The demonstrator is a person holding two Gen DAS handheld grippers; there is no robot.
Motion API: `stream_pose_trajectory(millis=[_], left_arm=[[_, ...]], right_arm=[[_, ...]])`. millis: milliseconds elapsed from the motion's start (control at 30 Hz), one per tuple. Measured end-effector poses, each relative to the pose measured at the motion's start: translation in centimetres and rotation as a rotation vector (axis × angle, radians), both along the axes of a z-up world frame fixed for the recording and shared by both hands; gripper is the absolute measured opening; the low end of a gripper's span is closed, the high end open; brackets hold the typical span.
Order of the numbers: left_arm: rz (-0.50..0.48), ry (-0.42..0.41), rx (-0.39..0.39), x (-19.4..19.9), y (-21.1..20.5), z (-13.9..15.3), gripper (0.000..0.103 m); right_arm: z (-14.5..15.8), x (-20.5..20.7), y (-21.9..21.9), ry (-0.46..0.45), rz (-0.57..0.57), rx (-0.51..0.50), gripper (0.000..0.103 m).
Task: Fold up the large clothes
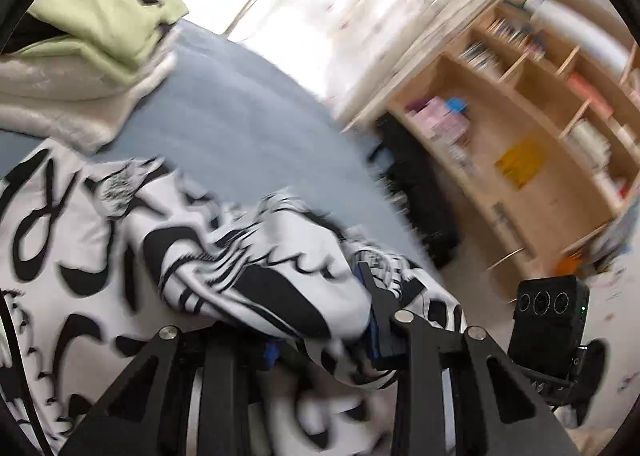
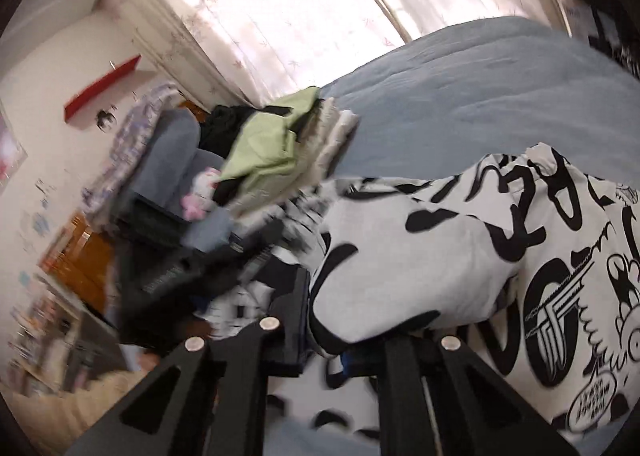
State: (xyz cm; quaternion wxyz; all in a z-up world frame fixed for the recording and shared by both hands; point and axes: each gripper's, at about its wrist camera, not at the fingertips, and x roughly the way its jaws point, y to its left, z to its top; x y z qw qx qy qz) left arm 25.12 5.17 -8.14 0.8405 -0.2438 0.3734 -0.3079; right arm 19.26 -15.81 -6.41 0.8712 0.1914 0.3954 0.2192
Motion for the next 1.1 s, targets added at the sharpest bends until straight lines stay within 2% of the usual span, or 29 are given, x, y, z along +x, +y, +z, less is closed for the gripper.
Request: stream_pose_trajectory(millis=[67, 100, 133, 200, 233, 267, 300, 333, 367, 400, 500, 600, 700, 733, 767, 800, 833, 900, 967, 1000, 1067, 1100], left_arm=[[-0.011, 0.074, 0.062, -0.1, 0.2, -2.3, 0.024], [-0.015, 0.112, 0.094, -0.5, 0.5, -3.4, 0.024], [-0.025, 0.149, 0.116, -1.1, 0.9, -4.5, 0.024], [-0.042, 0.183, 0.098, -2.1, 1.9, -5.3, 0.025], [-0.047, 0.195, 0.078, -2.4, 2.5, -5.5, 0.025], [-0.047, 0.209, 0.054, -2.7, 3.3, -5.3, 0.030], [-0.046, 0.214, 0.044, -2.7, 3.7, -5.2, 0.038], [-0.041, 0.215, 0.040, -2.7, 4.0, -5.0, 0.043], [-0.031, 0.212, 0.044, -2.5, 4.5, -4.9, 0.050], [-0.023, 0.208, 0.049, -2.3, 4.8, -5.0, 0.052], [-0.021, 0.218, 0.040, -1.5, 5.1, -5.2, 0.055], [-0.021, 0.233, 0.037, 0.0, 4.8, -5.3, 0.055], [-0.008, 0.282, 0.007, 1.6, 4.6, -6.4, 0.055], [0.007, 0.288, 0.005, 2.2, 4.2, -6.6, 0.055], [0.036, 0.282, 0.017, 2.7, 4.0, -6.4, 0.046], [0.054, 0.268, 0.033, 3.0, 3.8, -6.0, 0.027], [0.070, 0.234, 0.056, 3.1, 3.6, -5.3, 0.021], [0.103, 0.155, 0.099, 2.8, 3.2, -3.4, 0.012], [0.113, 0.100, 0.141, 2.1, 3.1, -2.2, 0.012], [0.107, 0.100, 0.181, 1.8, 2.9, -2.2, 0.012], [0.081, 0.139, 0.269, 1.5, 2.3, -3.4, 0.012], [0.074, 0.156, 0.305, 1.4, 2.1, -4.1, 0.012]], right_arm=[[-4.6, 0.6, 0.4, 0.153, 0.003, -0.042, 0.012], [-6.6, 0.6, 0.3, 0.227, 0.012, -0.033, 0.014], [-7.4, 0.2, -0.1, 0.252, 0.010, 0.002, 0.015], [-7.6, -0.6, -1.3, 0.253, 0.013, 0.095, 0.019], [-7.2, -0.8, -2.0, 0.261, 0.027, 0.136, 0.030], [-6.9, -1.0, -2.4, 0.263, 0.028, 0.152, 0.044], [-6.1, -1.2, -3.0, 0.253, 0.011, 0.150, 0.053], [-5.6, -1.2, -3.6, 0.243, -0.004, 0.148, 0.069], [-5.3, -1.0, -4.0, 0.240, -0.016, 0.152, 0.080], [-5.0, -0.7, -4.8, 0.239, -0.032, 0.175, 0.082], [-5.1, 1.2, -7.1, 0.265, -0.106, 0.286, 0.082], [-5.6, 3.2, -8.1, 0.274, -0.163, 0.324, 0.082], [-6.8, 5.4, -9.0, 0.305, -0.222, 0.343, 0.082], [-7.2, 6.1, -9.2, 0.311, -0.239, 0.335, 0.080], [-7.4, 6.5, -9.2, 0.312, -0.246, 0.312, 0.063], [-7.4, 7.4, -8.9, 0.317, -0.239, 0.257, 0.049], [-7.3, 7.7, -8.6, 0.306, -0.225, 0.232, 0.026], [-6.1, 7.8, -8.3, 0.223, -0.201, 0.195, 0.022], [-5.0, 7.6, -7.7, 0.126, -0.186, 0.128, 0.021], [-5.3, 7.6, -7.4, 0.121, -0.199, 0.068, 0.021], [-8.1, 7.6, -6.8, 0.215, -0.231, -0.066, 0.023], [-8.7, 7.4, -6.7, 0.212, -0.228, -0.078, 0.023]])
